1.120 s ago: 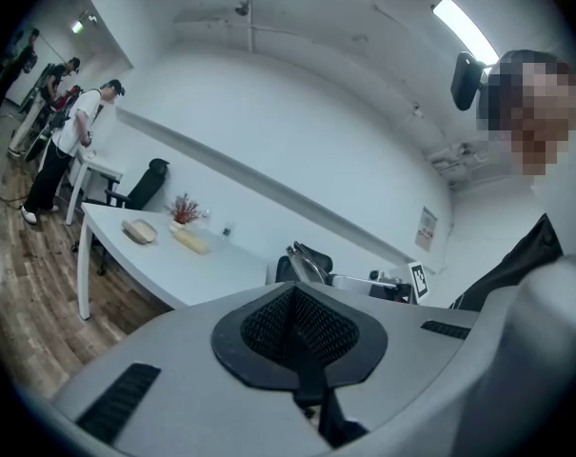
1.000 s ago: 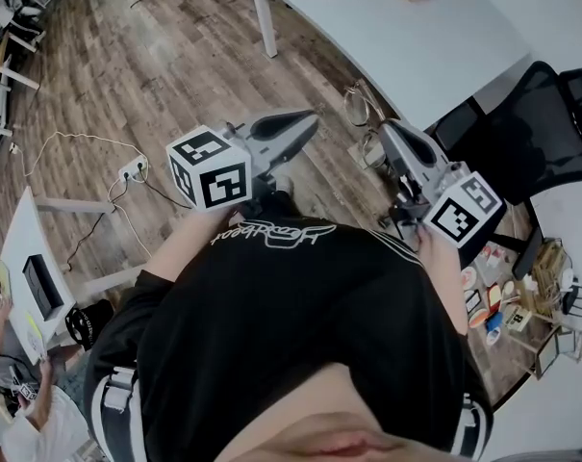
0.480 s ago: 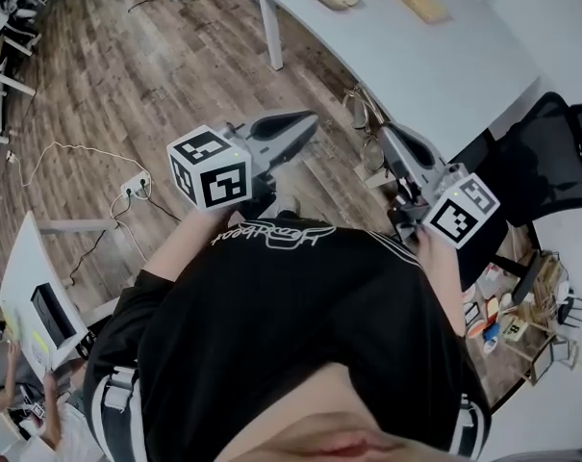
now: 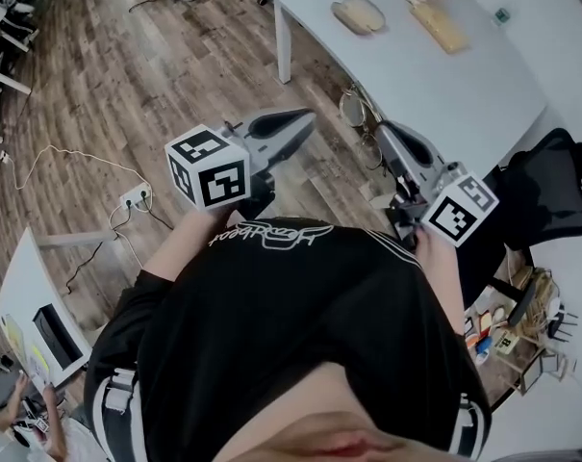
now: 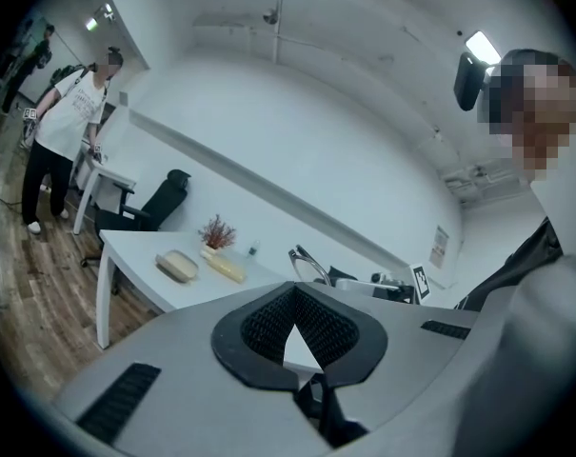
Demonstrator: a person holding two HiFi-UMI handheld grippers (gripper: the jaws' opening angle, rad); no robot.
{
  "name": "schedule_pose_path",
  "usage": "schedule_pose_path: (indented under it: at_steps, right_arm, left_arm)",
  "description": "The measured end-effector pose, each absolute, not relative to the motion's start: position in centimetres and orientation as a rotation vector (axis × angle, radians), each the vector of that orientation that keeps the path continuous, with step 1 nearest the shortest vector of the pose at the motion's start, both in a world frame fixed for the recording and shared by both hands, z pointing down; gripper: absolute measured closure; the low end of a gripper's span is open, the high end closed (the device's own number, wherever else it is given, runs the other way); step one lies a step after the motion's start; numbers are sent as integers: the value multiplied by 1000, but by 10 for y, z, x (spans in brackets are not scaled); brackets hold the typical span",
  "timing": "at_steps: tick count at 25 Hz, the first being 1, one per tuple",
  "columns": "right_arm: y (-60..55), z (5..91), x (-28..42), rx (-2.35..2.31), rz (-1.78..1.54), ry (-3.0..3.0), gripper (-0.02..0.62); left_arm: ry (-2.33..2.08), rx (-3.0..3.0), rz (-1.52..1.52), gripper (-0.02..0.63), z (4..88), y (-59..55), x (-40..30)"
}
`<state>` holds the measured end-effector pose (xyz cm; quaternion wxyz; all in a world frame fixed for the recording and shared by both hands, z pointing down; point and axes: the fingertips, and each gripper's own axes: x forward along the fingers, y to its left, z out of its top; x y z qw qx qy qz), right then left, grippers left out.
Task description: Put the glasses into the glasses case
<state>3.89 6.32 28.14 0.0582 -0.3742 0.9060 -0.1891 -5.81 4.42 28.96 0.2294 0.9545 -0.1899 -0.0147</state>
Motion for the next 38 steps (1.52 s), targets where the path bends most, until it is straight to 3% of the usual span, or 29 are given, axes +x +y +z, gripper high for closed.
schedule_pose_path:
  at_steps: [10, 38]
  right_arm:
    - [25, 280, -1, -1104, -547, 2789, 574]
    - [-144, 297, 34, -1049, -622, 2790, 574]
  left_arm:
    - [-553, 2629, -94, 600, 286, 7, -95]
    - [-653, 2531, -62, 600, 314, -154, -72]
